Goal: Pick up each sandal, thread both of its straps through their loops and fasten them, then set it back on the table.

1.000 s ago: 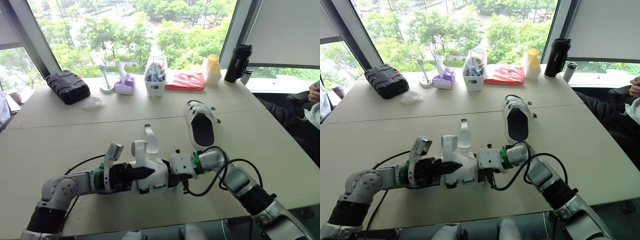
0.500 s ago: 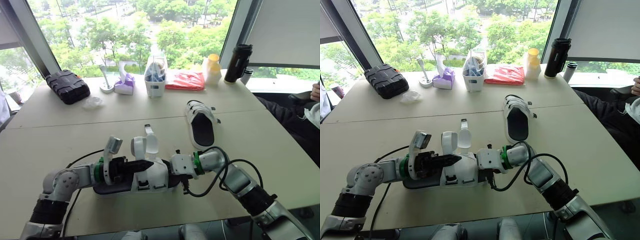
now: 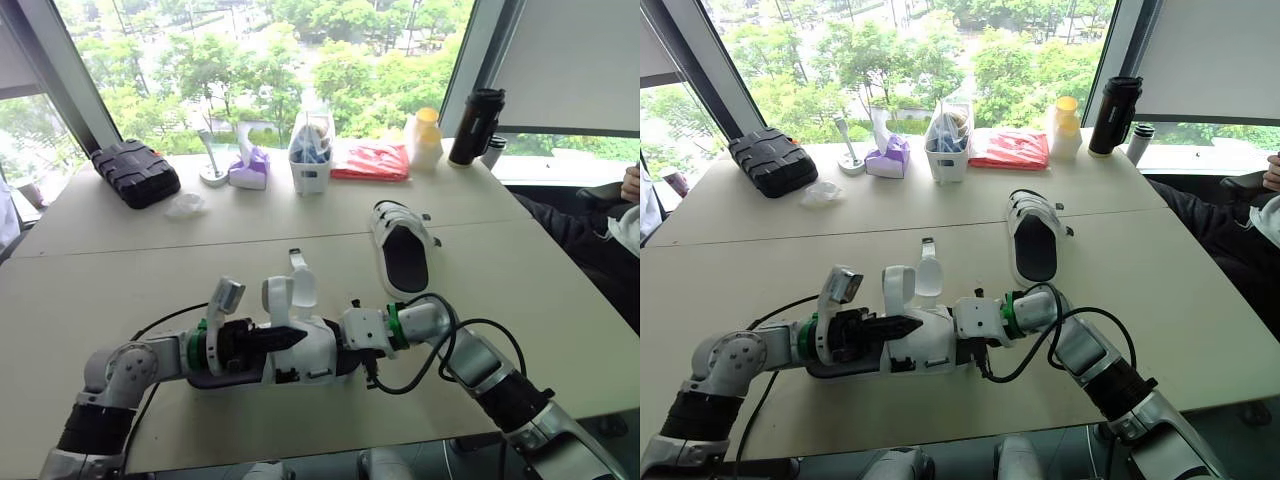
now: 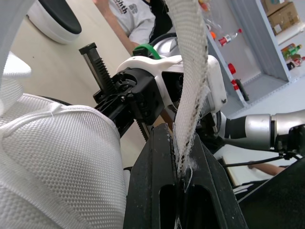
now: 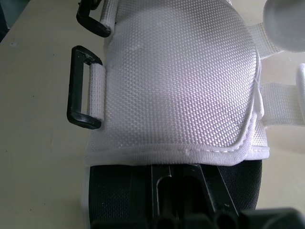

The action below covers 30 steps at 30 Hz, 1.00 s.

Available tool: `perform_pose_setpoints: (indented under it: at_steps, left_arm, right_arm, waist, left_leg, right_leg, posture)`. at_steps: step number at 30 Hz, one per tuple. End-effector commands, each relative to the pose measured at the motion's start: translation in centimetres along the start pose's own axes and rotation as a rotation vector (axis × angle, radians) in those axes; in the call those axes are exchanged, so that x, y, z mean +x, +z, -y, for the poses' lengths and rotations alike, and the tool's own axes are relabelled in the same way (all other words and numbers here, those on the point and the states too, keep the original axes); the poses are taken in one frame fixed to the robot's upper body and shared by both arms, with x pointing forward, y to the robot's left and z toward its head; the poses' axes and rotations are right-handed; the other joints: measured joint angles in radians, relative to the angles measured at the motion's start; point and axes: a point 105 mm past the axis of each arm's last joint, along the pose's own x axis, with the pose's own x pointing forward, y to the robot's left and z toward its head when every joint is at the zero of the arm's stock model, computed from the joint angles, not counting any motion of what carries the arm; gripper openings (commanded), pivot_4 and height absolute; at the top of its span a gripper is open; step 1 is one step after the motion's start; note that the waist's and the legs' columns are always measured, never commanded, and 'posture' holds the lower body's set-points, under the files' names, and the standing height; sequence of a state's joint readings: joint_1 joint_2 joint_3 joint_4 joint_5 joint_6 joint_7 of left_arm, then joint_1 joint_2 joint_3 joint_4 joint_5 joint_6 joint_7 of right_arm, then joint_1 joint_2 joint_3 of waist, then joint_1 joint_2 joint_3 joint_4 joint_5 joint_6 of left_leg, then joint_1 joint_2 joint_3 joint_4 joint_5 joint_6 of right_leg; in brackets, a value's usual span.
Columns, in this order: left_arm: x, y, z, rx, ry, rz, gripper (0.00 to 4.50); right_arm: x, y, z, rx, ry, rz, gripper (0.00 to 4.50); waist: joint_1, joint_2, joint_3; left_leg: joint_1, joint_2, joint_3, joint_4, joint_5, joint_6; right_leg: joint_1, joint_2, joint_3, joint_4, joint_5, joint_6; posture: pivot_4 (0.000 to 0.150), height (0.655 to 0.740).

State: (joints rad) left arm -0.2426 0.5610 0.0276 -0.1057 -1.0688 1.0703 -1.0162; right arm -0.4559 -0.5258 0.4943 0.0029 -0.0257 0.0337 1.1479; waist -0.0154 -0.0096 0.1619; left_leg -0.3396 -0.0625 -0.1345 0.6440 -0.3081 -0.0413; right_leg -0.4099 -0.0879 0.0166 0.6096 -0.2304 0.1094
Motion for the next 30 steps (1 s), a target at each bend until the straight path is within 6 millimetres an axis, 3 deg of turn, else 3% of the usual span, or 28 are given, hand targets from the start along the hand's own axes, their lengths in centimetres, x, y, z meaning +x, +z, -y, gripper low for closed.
perform_pose_setpoints:
  at_steps: [1, 7, 21, 30]
  left_arm:
    - [0.3, 0.0, 0.3, 0.073, -0.003, -0.018, 0.07]
    - [0.5, 0.7, -0.5, 0.216, 0.031, 0.022, 0.07]
    - [0.1, -0.5, 0.4, 0.165, -0.037, -0.05, 0.07]
    - [0.1, 0.4, 0.4, 0.27, -0.028, -0.025, 0.07]
  right_arm:
    - [1.0, -4.0, -3.4, 0.118, 0.111, -0.145, 0.0]
    - [1.0, -3.9, -3.5, 0.117, 0.115, -0.142, 0.0]
    - [1.1, -3.8, -3.7, 0.122, 0.116, -0.14, 0.0]
    - [1.2, -3.7, -3.8, 0.122, 0.12, -0.135, 0.0]
  waist:
    - [0.0, 0.0, 0.0]
    - [0.001, 0.0, 0.0]
    - [-0.002, 0.0, 0.0]
    - [-0.002, 0.0, 0.0]
  left_leg:
    - [0.0, 0.0, 0.0, 0.0, 0.0, 0.0]
    - [0.0, 0.0, 0.0, -0.001, 0.0, 0.0]
    - [0.001, 0.002, 0.0, -0.013, 0.0, 0.0]
    - [0.001, 0.002, 0.0, -0.013, 0.0, 0.0]
  right_leg:
    - [0.0, 0.0, 0.0, 0.0, 0.0, 0.0]
    - [0.0, 0.0, 0.0, -0.002, 0.0, 0.0]
    - [0.0, 0.002, -0.001, -0.012, 0.001, -0.001]
    - [0.0, 0.002, -0.001, -0.012, 0.001, -0.001]
  posture:
    - [0.15, 0.74]
    - [0.15, 0.74]
    - [0.15, 0.74]
    - [0.15, 0.74]
